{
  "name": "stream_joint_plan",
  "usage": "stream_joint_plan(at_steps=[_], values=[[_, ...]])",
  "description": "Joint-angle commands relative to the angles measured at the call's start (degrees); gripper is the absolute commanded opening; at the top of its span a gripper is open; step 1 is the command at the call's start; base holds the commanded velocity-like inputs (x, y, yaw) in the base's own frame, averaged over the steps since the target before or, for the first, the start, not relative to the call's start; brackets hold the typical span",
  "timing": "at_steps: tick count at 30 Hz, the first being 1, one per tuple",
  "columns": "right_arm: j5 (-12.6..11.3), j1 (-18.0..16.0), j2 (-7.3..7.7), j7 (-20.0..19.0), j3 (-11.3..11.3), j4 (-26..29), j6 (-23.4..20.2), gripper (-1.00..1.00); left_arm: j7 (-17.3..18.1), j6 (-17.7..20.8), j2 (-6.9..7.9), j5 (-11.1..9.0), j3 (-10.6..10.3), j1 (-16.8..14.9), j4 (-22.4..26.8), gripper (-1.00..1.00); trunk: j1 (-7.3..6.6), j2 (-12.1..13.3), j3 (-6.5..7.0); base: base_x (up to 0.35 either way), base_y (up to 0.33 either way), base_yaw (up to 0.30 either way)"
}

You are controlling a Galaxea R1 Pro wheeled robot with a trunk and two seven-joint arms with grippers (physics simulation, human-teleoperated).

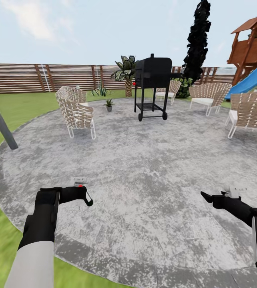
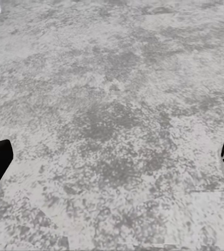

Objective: Pick up the pesticide atomizer in the garden and spray insectifuge to fully cover both potted plants in the garden.

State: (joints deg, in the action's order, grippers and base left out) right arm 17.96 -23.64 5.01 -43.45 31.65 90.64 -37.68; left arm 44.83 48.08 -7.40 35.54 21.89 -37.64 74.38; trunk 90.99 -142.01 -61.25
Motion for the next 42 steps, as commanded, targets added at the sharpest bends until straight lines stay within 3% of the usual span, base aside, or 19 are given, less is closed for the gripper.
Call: stream_joint_plan(at_steps=[1,14,42], values=[[0.6,0.0,0.0,-0.6,0.1,0.1,-0.1,1.0,0.6,0.2,-0.07,0.5,0.2,-0.1,0.1,-1.0,0.02,0.0,-0.06,0.332,-0.077,0.005],[0.5,-0.1,0.0,-0.8,2.5,0.1,-0.1,1.0,0.6,0.2,-0.07,0.5,0.2,-0.1,0.1,-1.0,0.02,0.0,-0.05,0.332,-0.077,0.005],[0.5,-0.1,-0.01,-0.8,2.5,0.1,0.0,1.0,0.6,0.2,-0.07,0.5,0.2,-0.1,0.1,-1.0,0.02,0.0,-0.05,0.332,-0.076,0.159]])
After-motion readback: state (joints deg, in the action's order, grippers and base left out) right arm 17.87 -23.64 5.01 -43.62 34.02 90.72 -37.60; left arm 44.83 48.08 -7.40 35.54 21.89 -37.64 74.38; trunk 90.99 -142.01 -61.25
